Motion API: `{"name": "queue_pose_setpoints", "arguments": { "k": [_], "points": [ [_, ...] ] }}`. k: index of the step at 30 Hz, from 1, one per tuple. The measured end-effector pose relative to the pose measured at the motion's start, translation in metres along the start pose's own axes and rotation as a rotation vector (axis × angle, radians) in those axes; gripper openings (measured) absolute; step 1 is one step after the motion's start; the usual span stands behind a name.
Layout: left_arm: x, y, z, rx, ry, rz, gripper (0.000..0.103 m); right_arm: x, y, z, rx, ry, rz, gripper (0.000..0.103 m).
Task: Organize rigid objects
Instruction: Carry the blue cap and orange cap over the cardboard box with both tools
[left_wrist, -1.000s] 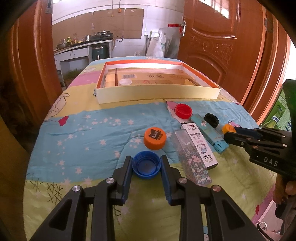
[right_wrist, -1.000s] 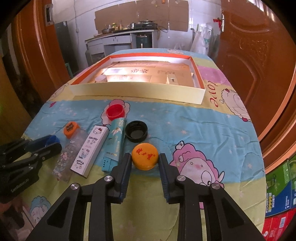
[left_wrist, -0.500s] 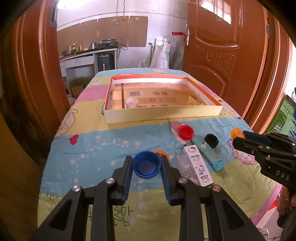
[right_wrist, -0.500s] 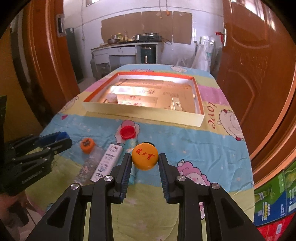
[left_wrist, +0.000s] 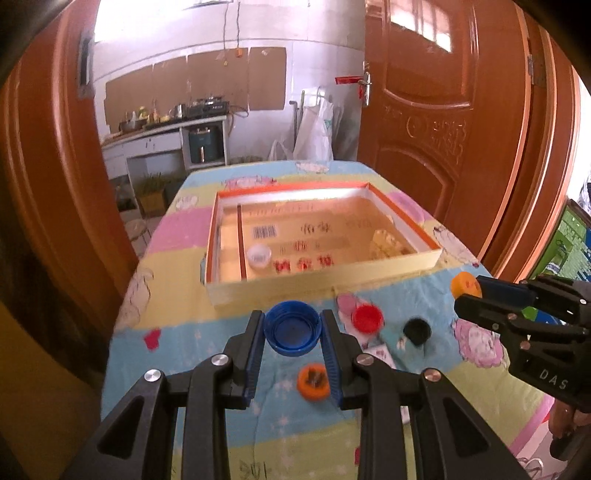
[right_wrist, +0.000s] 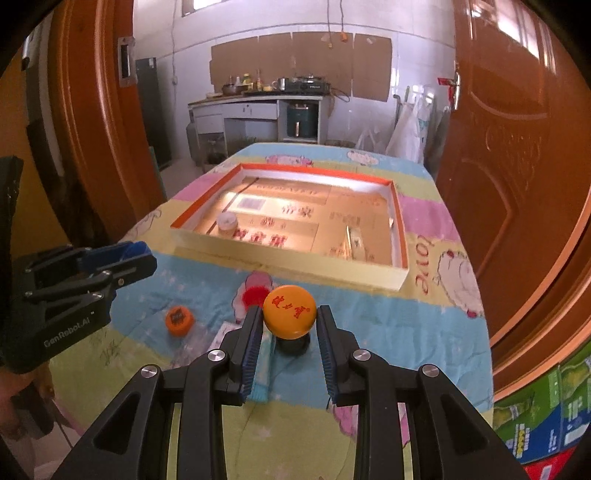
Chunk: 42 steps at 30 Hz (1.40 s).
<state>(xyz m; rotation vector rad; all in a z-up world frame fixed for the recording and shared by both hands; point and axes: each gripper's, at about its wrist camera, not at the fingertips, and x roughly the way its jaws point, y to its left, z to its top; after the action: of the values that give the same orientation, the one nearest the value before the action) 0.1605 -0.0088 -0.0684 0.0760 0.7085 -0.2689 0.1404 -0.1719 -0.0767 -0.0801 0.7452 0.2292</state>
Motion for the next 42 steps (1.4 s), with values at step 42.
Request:
{"name": "queue_pose_setpoints", "arguments": {
  "k": [42],
  "points": [
    [0.148,-0.014,0.093,-0.036,0.153,-0.028,0.031,0.142,-0.095,0.137,0.135,0.106,0.005,0.030]
  ]
}}
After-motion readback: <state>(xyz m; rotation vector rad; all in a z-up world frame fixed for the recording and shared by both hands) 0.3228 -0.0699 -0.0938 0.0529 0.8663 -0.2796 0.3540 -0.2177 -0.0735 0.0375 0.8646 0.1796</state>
